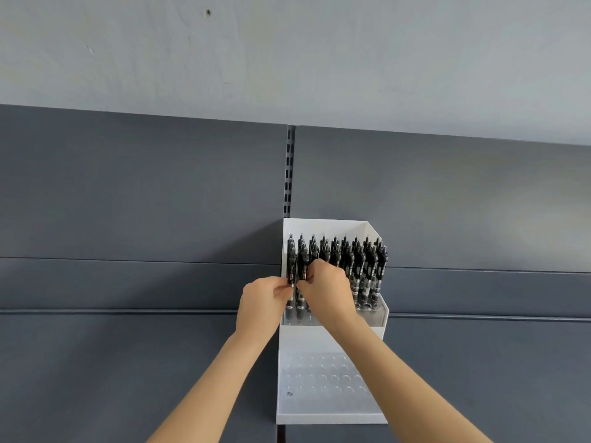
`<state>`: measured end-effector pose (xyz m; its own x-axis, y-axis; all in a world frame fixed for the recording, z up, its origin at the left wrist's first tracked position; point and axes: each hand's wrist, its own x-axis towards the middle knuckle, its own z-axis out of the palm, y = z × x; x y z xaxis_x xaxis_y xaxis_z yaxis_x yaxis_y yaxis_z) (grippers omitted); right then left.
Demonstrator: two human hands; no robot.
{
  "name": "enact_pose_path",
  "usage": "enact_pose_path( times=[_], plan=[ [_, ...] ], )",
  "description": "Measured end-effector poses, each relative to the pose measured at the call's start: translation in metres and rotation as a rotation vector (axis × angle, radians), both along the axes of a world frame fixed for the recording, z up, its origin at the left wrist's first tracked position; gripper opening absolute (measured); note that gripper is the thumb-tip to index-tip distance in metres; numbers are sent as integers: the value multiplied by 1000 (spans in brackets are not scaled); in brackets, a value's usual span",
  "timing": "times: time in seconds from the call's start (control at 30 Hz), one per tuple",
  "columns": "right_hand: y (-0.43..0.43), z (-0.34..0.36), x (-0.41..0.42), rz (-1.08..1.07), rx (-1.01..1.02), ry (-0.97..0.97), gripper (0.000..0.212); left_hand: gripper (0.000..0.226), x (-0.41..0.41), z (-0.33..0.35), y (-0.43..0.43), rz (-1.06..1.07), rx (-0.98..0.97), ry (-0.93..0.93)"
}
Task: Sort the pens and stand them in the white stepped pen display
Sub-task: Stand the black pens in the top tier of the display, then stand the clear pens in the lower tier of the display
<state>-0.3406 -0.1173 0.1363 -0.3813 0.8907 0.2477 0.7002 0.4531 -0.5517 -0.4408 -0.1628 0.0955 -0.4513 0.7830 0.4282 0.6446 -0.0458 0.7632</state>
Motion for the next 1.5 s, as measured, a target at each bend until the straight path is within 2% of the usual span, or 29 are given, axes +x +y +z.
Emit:
enact_pose_path(
  times=[0.17,0.3,0.43,0.57,0.73,0.9,1.3,1.5],
  plan=[
    [-8,-16,24,76,-49,184,26,36,14,-8,-27,94,35,-25],
    [-14,-38,68,70,2,252,18,33,33,-32,-44,127,23,42],
    [-7,-67,132,1,22,132,24,31,75,-49,-44,30,-116,152],
    [7,-87,209,-50,-11,-189,47,37,134,-54,-26,-66,-330,303],
    [19,-95,310,-69,-79,-391,57,40,229,-57,3,-115,-389,390],
    [31,-94,403,-106,-117,-406,58,40,318,-62,29,-168,-416,451],
    [62,-92,572,-294,-186,-294,57,41,472,-61,100,-359,-439,610],
    [95,-103,649,-409,-223,-281,56,42,542,-77,159,-482,-437,591]
  ],
)
